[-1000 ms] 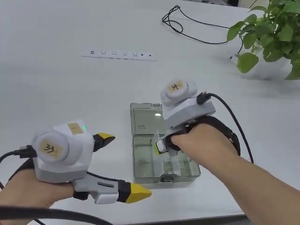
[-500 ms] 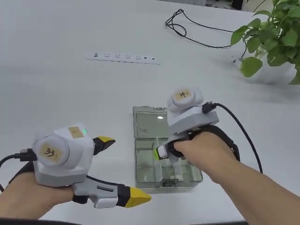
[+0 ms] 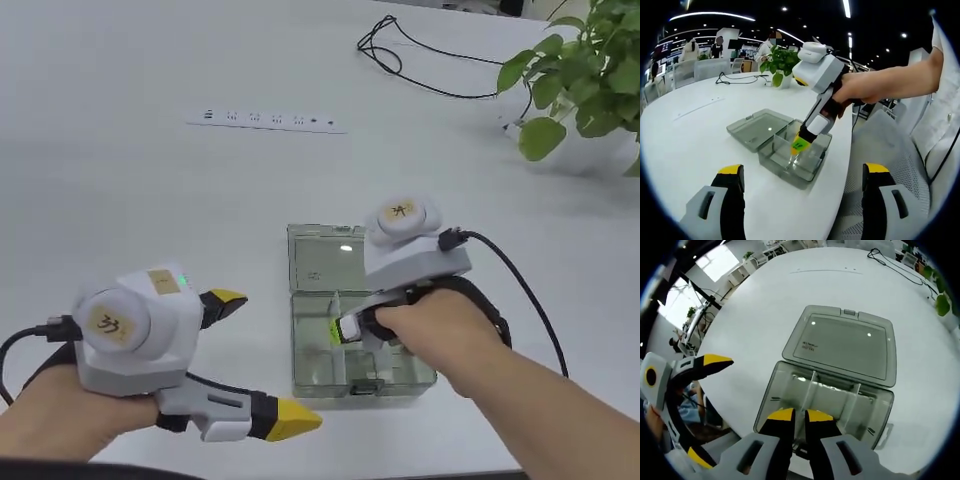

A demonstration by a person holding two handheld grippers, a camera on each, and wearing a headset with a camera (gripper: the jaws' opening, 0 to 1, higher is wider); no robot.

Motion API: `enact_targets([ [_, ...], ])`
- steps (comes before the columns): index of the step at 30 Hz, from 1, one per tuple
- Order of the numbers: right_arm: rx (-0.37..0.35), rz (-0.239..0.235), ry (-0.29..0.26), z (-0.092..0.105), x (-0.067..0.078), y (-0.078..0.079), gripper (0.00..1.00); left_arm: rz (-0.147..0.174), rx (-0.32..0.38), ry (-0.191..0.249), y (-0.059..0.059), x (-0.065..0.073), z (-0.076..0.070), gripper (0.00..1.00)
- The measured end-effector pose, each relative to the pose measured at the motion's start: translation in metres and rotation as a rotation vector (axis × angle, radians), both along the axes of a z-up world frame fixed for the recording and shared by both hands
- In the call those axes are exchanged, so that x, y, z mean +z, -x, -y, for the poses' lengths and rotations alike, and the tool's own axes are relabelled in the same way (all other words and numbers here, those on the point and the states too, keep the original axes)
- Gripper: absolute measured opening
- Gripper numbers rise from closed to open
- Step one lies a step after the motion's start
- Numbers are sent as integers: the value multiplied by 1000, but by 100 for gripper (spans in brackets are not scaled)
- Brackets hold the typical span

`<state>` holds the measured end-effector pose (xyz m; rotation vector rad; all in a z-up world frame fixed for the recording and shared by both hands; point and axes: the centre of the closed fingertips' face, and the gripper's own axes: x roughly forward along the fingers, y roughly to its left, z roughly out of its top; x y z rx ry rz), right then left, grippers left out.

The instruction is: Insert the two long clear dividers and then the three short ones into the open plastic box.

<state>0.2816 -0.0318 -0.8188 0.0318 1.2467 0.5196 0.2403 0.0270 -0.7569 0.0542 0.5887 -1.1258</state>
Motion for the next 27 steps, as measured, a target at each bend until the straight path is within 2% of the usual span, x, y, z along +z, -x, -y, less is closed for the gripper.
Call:
enact_targets([
  [6, 14, 16, -51, -1, 3, 1, 10, 2, 10, 4, -1, 0, -1, 100],
  [13, -16, 41, -126, 2, 15, -4, 13, 9, 24, 8, -2, 5, 0, 100],
  [22, 4, 98, -223, 11, 40, -10, 18, 19, 52, 10, -2, 13, -2, 100],
  [24, 34, 134, -246, 15, 48, -13, 21, 21, 60, 8, -2, 15, -2, 100],
  [26, 55, 141, -258, 21, 55, -13, 23, 23, 69, 11, -2, 17, -2, 100],
  [27, 82, 162, -270, 24, 60, -14, 24, 25, 77, 15, -2, 18, -2, 100],
])
